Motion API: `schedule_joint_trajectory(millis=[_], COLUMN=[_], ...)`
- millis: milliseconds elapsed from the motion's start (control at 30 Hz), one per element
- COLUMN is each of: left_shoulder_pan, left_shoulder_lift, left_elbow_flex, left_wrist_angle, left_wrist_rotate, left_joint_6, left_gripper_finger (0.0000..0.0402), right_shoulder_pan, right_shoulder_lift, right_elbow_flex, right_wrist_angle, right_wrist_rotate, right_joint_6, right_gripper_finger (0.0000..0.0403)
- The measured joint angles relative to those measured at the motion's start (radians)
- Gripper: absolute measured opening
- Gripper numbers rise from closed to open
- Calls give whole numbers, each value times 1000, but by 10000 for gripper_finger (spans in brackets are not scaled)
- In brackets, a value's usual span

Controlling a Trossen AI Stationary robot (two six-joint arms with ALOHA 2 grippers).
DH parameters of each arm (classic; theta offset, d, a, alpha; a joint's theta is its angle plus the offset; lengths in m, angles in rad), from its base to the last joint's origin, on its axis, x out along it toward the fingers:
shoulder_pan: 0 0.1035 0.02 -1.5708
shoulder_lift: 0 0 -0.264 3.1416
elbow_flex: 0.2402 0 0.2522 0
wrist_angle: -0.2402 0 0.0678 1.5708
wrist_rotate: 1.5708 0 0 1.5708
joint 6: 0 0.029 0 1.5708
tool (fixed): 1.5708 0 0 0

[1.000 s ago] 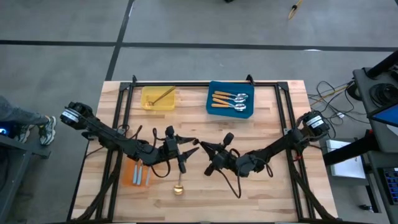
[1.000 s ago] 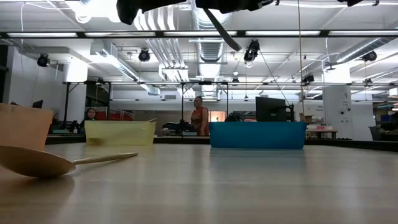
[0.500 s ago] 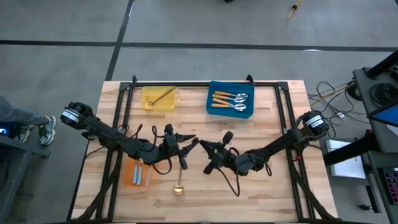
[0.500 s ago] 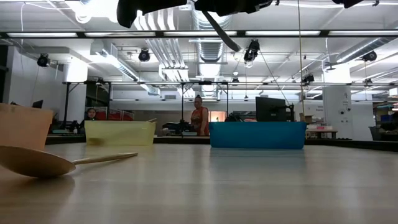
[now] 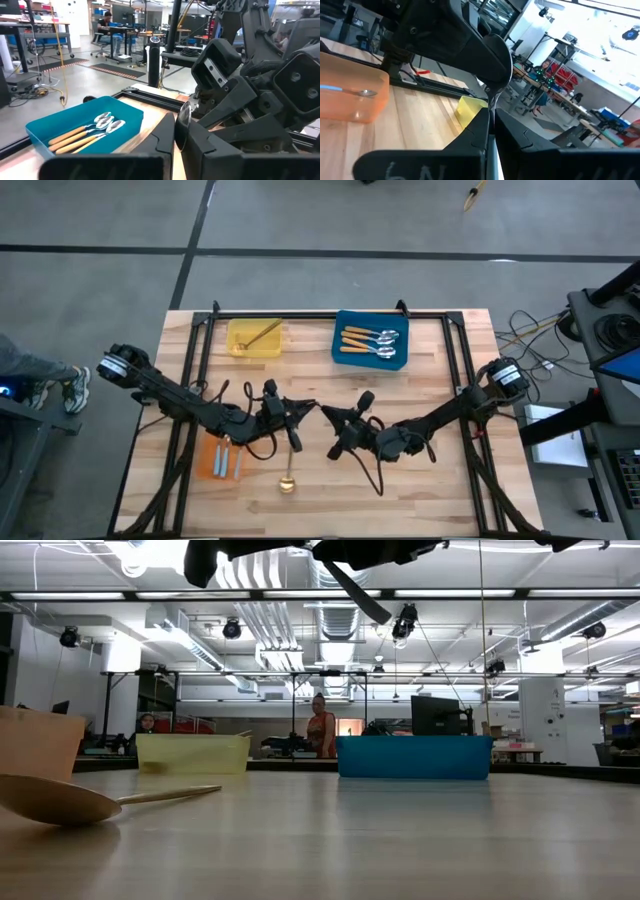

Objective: Sort silverware by color (type)
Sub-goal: Put the blue spoon into the orange bin

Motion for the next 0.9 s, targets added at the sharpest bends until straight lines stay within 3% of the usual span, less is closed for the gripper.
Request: schedule_joint_trajectory(millis=[133, 533, 800, 900], left_shoulder_pan=[0, -1, -2, -2], left_shoulder_lift=[0, -3, -49, -93], left_elbow_flex=[0, 0, 0, 0], left_wrist_angle=[1, -11, -184, -308], left_wrist_rotate=[-5, -11, -6, 43], left_joint_6=[-1, 57, 51, 50], left_gripper_finger=[1, 0, 0, 0], right_shoulder_pan=[-3, -6, 5, 16], right_shoulder_lift=[0, -1, -3, -8], right_elbow_flex=[0, 0, 5, 5], right_wrist_angle=[-14, -37, -36, -40], right_wrist_rotate=[-8, -11, -10, -11], right_joint_6=[40, 163, 173, 173], right_gripper_finger=[30, 153, 159, 160])
